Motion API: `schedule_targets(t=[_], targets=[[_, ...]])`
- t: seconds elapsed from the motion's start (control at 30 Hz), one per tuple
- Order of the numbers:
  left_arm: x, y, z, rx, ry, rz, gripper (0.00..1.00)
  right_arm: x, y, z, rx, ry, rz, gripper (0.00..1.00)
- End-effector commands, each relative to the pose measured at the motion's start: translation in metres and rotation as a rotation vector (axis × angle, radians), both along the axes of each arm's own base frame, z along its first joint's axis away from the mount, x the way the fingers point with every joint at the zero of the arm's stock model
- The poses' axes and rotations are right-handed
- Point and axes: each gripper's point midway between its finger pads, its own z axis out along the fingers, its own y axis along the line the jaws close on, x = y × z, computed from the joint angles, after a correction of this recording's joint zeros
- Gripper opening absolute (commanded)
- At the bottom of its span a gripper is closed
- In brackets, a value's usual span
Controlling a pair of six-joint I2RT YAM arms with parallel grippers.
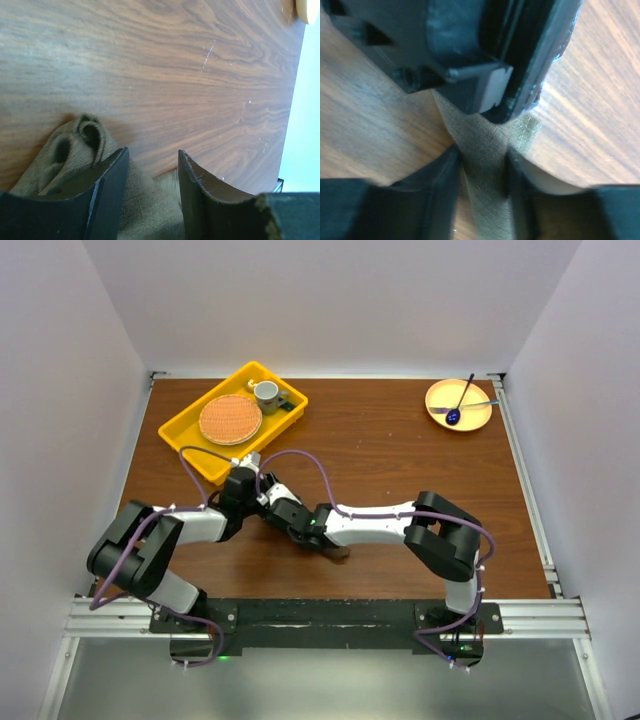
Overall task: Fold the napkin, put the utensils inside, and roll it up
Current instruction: Roll the napkin with the utensil
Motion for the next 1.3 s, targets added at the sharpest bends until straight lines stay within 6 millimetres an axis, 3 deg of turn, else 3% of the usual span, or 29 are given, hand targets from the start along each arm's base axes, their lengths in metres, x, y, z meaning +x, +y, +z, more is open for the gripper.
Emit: schedule_targets(t=[0.0, 0.1, 0.17, 0.2, 0.23, 0.27, 0.3, 0.33, 0.4, 0.43, 0.47, 0.53, 0.57, 0.63, 0.67, 0.9, 1.03, 1.13, 1.27], targets=[[-0.011, 0.012, -0.002, 0.077, 0.011, -0.013, 0.51, -0.003, -0.003, -0.013, 0.06, 0.049, -0.032, 0.2], [-0.003, 0.02, 0.024, 0.116, -0.063, 0.011, 0.52, -0.012, 0.001, -0.022, 0.151, 0.169, -0.018, 0.08], [0.005, 0.029, 0.05, 0.149, -0.123, 0.05, 0.54, -0.018, 0.001, -0.024, 0.225, 0.262, -0.006, 0.06], [0.008, 0.032, 0.06, 0.167, -0.153, 0.058, 0.55, -0.012, 0.003, -0.02, 0.3, 0.312, -0.027, 0.05], [0.012, 0.038, 0.081, 0.175, -0.203, 0.087, 0.56, -0.026, 0.004, -0.02, 0.357, 0.411, 0.002, 0.04], [0.014, 0.039, 0.09, 0.175, -0.227, 0.094, 0.57, -0.028, 0.008, -0.01, 0.425, 0.455, 0.017, 0.04], [0.016, 0.043, 0.097, 0.192, -0.253, 0.108, 0.58, -0.018, 0.006, -0.003, 0.484, 0.484, -0.012, 0.05], [0.018, 0.042, 0.111, 0.18, -0.285, 0.109, 0.58, -0.027, 0.007, 0.002, 0.532, 0.565, 0.012, 0.05], [0.02, 0.037, 0.116, 0.159, -0.296, 0.092, 0.58, -0.016, 0.0, 0.006, 0.595, 0.634, -0.035, 0.05], [0.016, 0.029, 0.116, 0.128, -0.289, 0.051, 0.58, -0.025, 0.001, 0.01, 0.637, 0.713, -0.014, 0.05], [0.014, 0.022, 0.115, 0.1, -0.278, 0.031, 0.58, -0.016, -0.004, 0.006, 0.677, 0.749, -0.06, 0.05], [0.009, 0.005, 0.108, 0.024, -0.27, -0.042, 0.57, -0.024, -0.008, 0.001, 0.727, 0.859, -0.07, 0.06], [0.008, -0.001, 0.107, -0.013, -0.266, -0.055, 0.57, -0.014, -0.009, -0.001, 0.779, 0.877, -0.103, 0.05], [0.004, -0.012, 0.1, -0.056, -0.256, -0.097, 0.56, -0.02, -0.014, -0.007, 0.83, 0.95, -0.157, 0.05], [0.003, -0.017, 0.098, -0.067, -0.256, -0.112, 0.56, -0.011, -0.015, -0.009, 0.868, 0.937, -0.162, 0.05], [0.001, -0.04, 0.082, -0.145, -0.255, -0.185, 0.56, -0.006, -0.028, -0.028, 0.907, 0.956, -0.262, 0.04], [0.003, -0.044, 0.069, -0.154, -0.24, -0.19, 0.56, -0.005, -0.031, -0.032, 0.893, 0.953, -0.273, 0.04], [0.005, -0.036, 0.047, -0.098, -0.199, -0.153, 0.55, -0.004, -0.033, -0.032, 0.893, 0.948, -0.28, 0.04], [0.009, -0.021, 0.0, 0.027, -0.128, -0.107, 0.55, 0.005, -0.039, -0.031, 0.843, 0.882, -0.303, 0.05]])
